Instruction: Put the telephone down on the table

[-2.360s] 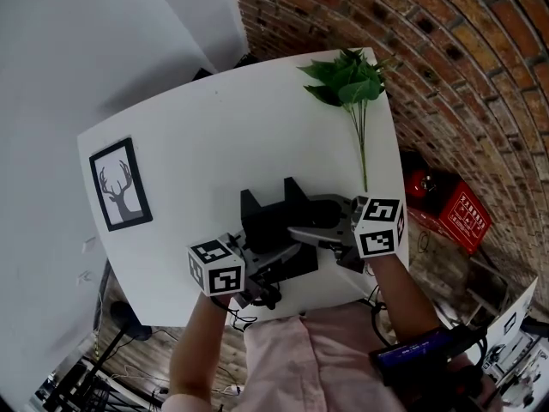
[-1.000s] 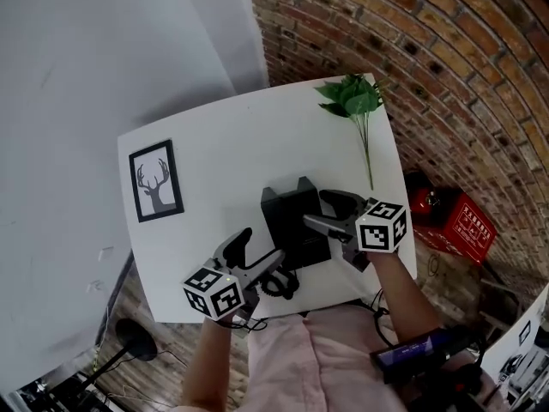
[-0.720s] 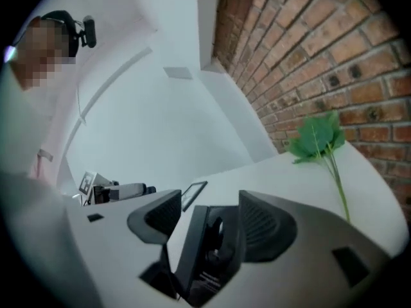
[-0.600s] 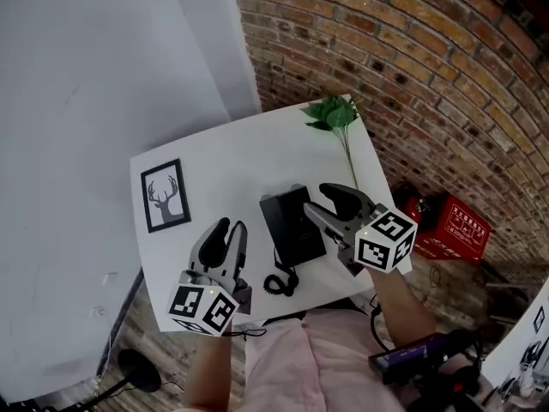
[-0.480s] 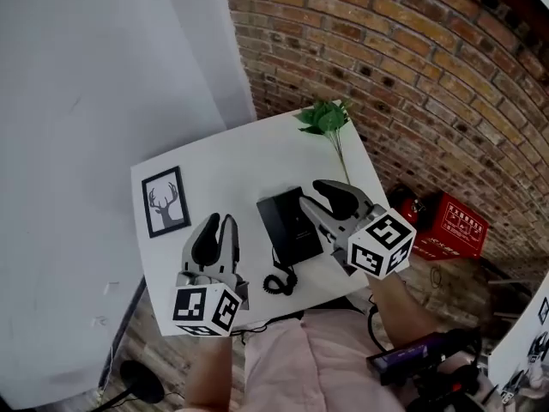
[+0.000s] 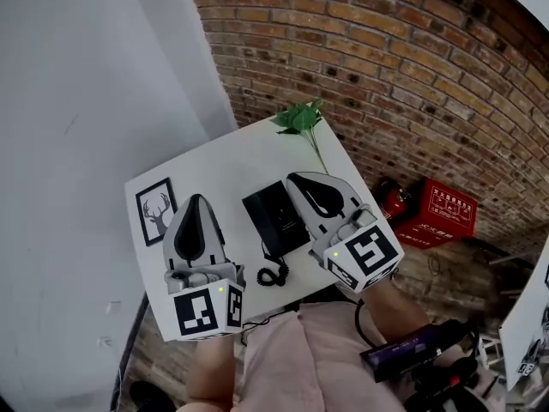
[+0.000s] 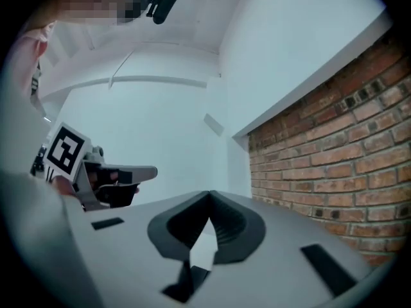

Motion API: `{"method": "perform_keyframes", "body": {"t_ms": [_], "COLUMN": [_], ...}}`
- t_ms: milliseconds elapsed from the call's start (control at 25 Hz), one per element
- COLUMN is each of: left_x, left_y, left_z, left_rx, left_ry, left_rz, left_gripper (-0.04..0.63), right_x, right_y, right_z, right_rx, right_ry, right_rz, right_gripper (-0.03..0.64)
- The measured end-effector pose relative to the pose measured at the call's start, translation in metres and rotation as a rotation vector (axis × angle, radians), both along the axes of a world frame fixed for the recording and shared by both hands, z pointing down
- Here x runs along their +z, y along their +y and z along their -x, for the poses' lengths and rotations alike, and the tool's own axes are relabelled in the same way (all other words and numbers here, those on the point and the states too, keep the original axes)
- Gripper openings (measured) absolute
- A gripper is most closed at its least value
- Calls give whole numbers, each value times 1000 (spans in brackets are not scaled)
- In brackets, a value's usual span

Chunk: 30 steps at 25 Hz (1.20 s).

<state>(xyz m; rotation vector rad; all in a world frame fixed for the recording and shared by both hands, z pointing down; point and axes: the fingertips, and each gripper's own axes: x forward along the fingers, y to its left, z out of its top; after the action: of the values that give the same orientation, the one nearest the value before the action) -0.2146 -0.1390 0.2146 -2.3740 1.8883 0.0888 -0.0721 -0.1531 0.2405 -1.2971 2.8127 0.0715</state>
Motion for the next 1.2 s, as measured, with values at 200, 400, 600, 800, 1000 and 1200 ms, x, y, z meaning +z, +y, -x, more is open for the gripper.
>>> {"method": "perform_keyframes", "body": {"t_ms": [200,400,600,800,1000,1200], "left_x": [-4,-5,-7,-4,-2,0], "left_y": [6,10,10,10,9,7], "left_z": [-7,-9,-11,-14,-16,-19], "left_rx": [4,5,14,26,35,48], "left_ry": [-2,-8,-27,-44,-57,-63], "left_rz": [-7,-12,-16,-14,-14,-11], "left_gripper": [0,0,0,0,0,0], "right_x": [-6,-8,-13,-16,-14,-15], "right_y": [6,10,10,11,10,9], "right_z": [-8,-9,-10,-11,-11,-11], "right_rx": [33,44,66,71,77,85], "right_ry": [1,15,22,16,17,22], "right_rz": [-20,-38,-65,-73,-75,-77], "right_gripper": [5,5,3,4,5,5]}}
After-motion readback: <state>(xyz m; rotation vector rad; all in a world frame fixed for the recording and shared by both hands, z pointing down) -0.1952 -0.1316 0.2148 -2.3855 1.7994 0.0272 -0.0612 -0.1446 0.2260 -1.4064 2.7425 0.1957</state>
